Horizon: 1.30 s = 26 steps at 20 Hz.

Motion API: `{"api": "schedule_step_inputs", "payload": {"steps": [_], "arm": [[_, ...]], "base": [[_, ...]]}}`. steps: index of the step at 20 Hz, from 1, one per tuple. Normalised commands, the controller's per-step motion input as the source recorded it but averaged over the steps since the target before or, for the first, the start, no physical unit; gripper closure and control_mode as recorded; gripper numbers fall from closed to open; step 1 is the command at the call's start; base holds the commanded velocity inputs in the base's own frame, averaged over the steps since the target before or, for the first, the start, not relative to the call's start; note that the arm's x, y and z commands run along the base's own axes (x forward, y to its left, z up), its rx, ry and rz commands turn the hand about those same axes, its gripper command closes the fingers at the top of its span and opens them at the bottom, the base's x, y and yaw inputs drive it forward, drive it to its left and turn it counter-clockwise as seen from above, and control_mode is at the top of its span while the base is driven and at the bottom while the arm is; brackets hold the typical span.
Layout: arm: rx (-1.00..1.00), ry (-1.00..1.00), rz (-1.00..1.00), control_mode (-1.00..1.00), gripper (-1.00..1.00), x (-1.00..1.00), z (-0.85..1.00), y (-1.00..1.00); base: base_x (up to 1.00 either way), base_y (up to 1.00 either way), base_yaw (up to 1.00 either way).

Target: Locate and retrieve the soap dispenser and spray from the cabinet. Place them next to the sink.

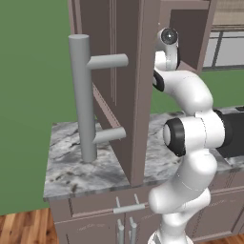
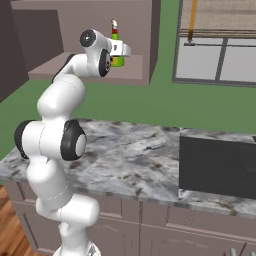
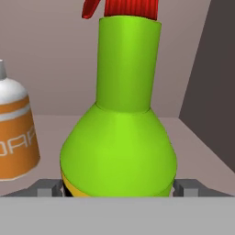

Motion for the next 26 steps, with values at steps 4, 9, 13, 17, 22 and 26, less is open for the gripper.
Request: {"api": "schedule_step_inputs", "payload": {"steps": [4, 9, 13, 17, 22, 26], "arm": [[0.00, 0.00, 0.00, -1.00, 1.00, 0.00, 0.00, 0.00], [0.00, 0.00, 0.00, -1.00, 1.00, -0.02, 0.00, -0.01], [0.00, 0.00, 0.00, -1.00, 1.00, -0.02, 0.00, 0.00], [0.00, -0.02, -0.08, -1.00, 1.00, -0.20, 0.00, -0.10], [0.01, -0.04, -0.10, -1.00, 1.00, -0.27, 0.00, -0.08], [0.00, 0.00, -0.01, -1.00, 1.00, -0.27, 0.00, -0.03]], "base": [[0.00, 0.00, 0.00], [0.00, 0.00, 0.00], [0.00, 0.00, 0.00], [0.00, 0.00, 0.00], [0.00, 0.00, 0.00], [0.00, 0.00, 0.00]]}}
